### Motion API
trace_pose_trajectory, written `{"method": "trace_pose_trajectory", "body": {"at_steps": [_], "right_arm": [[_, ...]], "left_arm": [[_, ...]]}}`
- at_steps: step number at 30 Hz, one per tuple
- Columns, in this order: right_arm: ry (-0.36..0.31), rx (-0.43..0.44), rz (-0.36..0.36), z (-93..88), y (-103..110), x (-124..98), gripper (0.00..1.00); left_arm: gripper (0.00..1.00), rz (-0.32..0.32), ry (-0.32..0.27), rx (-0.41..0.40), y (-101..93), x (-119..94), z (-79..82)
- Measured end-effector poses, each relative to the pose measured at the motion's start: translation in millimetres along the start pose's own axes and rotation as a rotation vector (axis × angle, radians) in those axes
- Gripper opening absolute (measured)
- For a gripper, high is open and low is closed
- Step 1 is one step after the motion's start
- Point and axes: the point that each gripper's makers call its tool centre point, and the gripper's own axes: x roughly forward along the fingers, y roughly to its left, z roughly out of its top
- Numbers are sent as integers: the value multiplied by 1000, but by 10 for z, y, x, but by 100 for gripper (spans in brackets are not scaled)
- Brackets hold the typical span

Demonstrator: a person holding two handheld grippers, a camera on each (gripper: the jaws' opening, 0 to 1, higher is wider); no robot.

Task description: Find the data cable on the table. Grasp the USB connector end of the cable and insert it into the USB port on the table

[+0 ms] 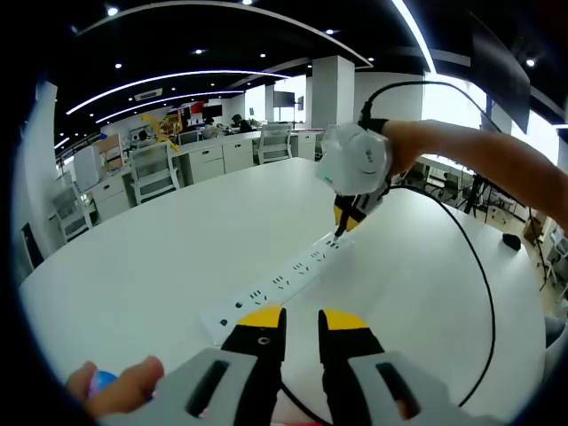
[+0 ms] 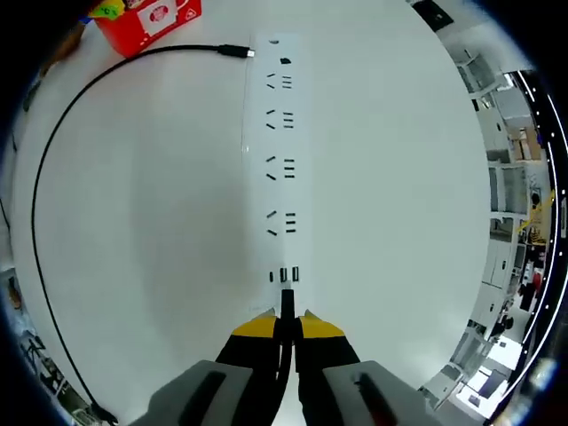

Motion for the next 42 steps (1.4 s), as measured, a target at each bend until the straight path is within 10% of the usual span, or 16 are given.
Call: {"method": "trace_pose_trajectory", "body": {"at_steps": [42], "right_arm": [[79, -72, 51, 62, -16, 47, 9]], "left_arm": [[16, -1, 2, -4, -3, 12, 12]]}}
